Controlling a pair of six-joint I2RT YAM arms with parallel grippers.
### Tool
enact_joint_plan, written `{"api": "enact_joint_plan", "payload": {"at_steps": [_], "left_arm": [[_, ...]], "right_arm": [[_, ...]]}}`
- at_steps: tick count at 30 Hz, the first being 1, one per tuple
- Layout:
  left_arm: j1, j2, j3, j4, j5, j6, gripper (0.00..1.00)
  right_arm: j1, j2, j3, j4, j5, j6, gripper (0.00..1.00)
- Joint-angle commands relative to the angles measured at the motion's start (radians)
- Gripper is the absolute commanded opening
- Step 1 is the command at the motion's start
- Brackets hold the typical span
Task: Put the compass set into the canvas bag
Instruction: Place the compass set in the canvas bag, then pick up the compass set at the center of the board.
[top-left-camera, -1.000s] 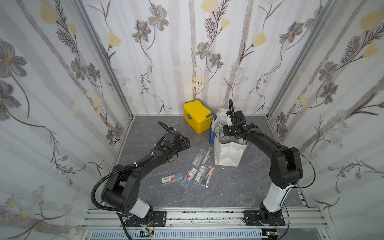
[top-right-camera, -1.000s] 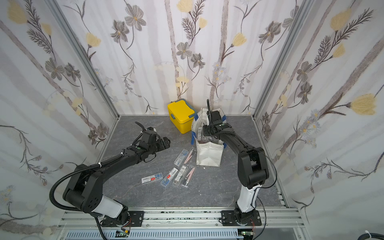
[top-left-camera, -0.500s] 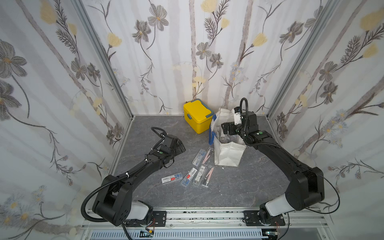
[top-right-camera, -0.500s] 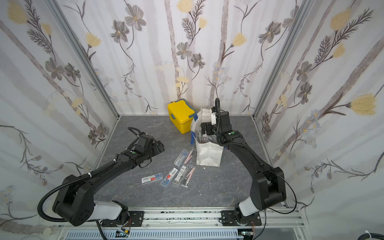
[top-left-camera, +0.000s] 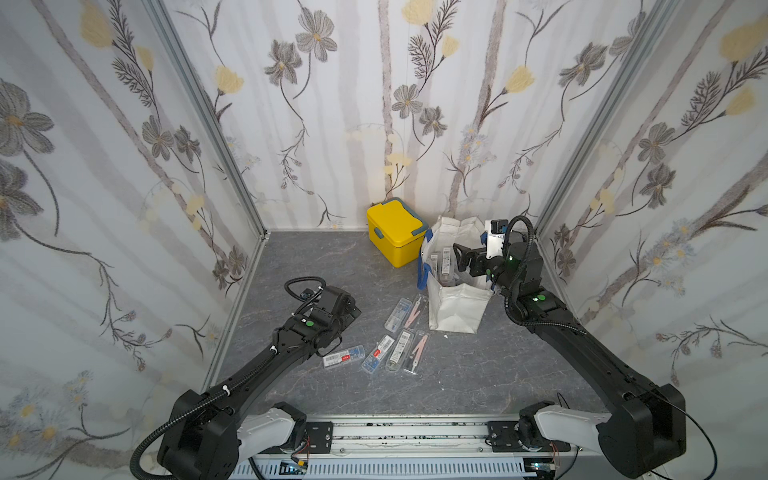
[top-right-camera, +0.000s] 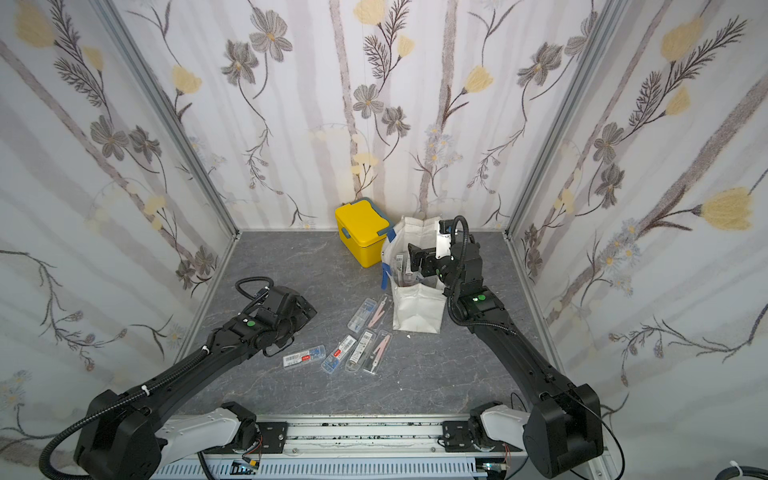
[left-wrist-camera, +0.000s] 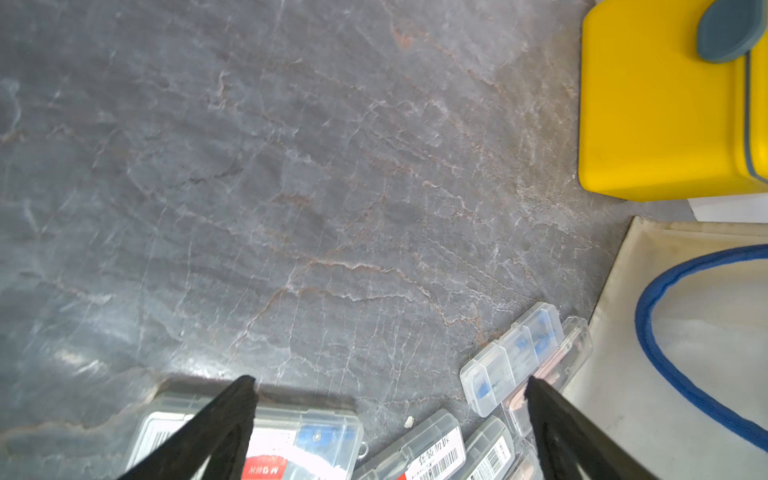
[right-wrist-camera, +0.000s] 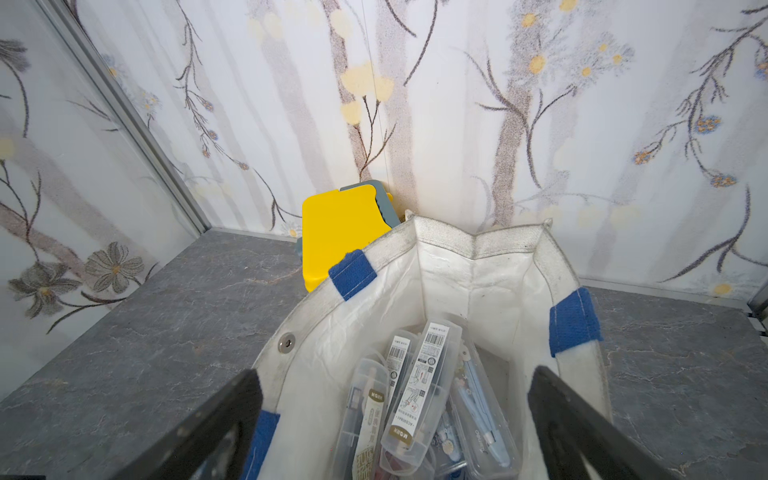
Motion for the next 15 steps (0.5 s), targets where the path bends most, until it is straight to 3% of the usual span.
{"api": "enact_joint_plan", "payload": {"at_steps": [1, 4, 9, 15], "left_arm": [[-0.016, -0.007, -0.047, -0.078, 0.028, -0.173, 1.00], [-0.034, -0.024, -0.117, -0.066, 0.065, -0.274, 1.00], [-0.066, -0.056, -0.154, -0.100, 0.024, -0.393, 1.00], [-0.077, -0.016, -0.192, -0.046, 0.052, -0.458, 1.00]], "right_arm": [[0.001, -0.020, -0.043, 0.119, -0.031, 0.011, 1.00], [0.002, -0.021, -0.058, 0.136, -0.035, 0.009, 1.00], [0.001, -0.008, -0.067, 0.141, -0.045, 0.006, 1.00], [0.001, 0.008, -0.068, 0.154, -0.055, 0.009, 0.99]]}}
